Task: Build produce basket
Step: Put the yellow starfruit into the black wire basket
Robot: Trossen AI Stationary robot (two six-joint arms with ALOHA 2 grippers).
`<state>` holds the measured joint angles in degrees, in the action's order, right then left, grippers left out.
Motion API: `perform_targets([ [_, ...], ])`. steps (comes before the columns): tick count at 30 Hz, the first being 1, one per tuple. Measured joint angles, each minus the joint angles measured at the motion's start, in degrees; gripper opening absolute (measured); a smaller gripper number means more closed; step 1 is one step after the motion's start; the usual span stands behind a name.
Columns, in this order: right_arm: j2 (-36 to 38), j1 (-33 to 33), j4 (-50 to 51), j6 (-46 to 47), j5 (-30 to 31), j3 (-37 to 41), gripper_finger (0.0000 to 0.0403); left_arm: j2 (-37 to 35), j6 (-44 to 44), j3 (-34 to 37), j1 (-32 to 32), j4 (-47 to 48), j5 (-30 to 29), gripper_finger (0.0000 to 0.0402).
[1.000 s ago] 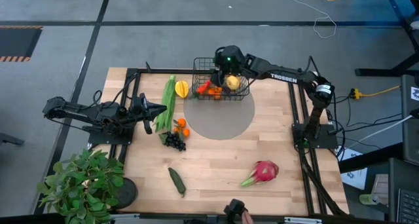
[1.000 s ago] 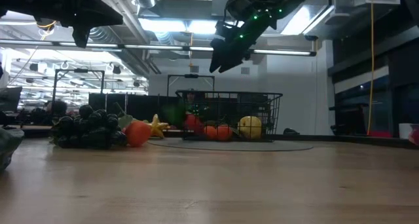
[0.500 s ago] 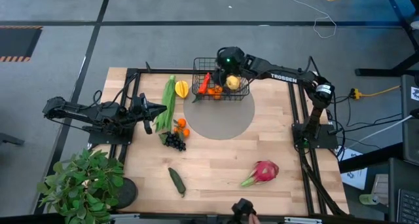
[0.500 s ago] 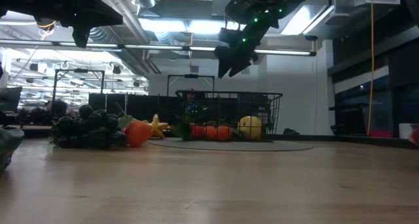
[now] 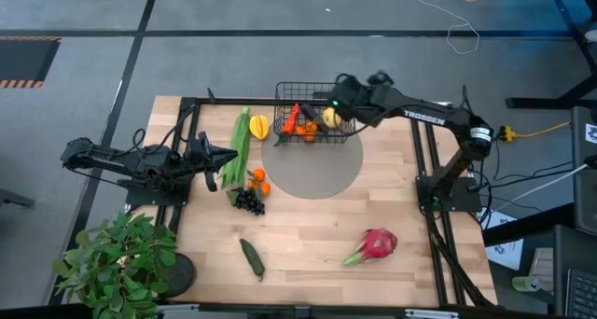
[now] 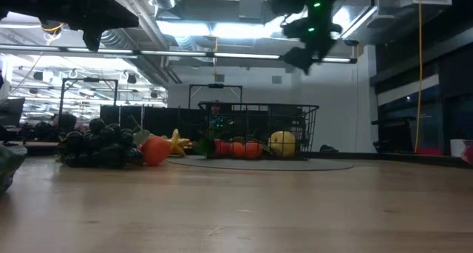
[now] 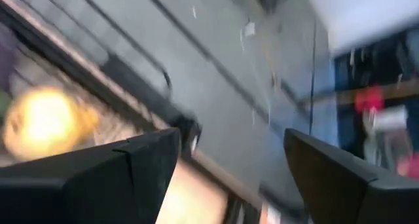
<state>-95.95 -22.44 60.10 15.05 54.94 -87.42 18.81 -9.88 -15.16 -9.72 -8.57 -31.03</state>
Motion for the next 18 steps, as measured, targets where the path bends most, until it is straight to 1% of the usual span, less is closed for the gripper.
perform_targets([
  [1,0.5,0.2,4.5,4.8,-1.3,0.0,0.0279,0.0,1.3,0.0,0.0,-1.4,0.0,0.0023],
  [3,1.3,0.2,13.4,13.0,-4.5,0.0,0.0279,0.0,5.6,0.0,0.0,-7.7,0.2,0.0023],
  [6,1.5,0.2,24.4,22.7,-7.4,0.1,0.0279,1.4,13.6,-0.3,0.1,-18.2,3.6,0.0023],
  [7,1.5,0.2,27.0,25.2,-8.0,0.4,0.0279,2.2,14.7,-1.1,0.0,-18.5,3.9,0.0023],
  [8,1.6,0.2,29.2,27.2,-8.9,0.8,0.0279,3.4,14.8,-2.3,0.1,-16.9,2.8,0.0023],
  [10,1.6,0.2,30.0,29.4,-11.1,1.9,0.0279,6.2,13.1,-5.7,0.4,-12.3,-1.7,0.0025],
  [12,2.1,0.2,29.1,27.9,-14.8,3.7,0.0279,9.8,10.7,-10.3,1.0,-6.6,-4.4,0.0035],
  [15,2.2,0.2,28.8,26.9,-19.6,6.4,0.0279,16.0,10.3,-17.6,2.4,1.7,-6.1,0.0060],
  [18,2.1,0.2,27.8,27.8,-20.6,9.8,0.0279,22.4,10.5,-25.0,4.7,9.1,-8.6,0.0090],
])
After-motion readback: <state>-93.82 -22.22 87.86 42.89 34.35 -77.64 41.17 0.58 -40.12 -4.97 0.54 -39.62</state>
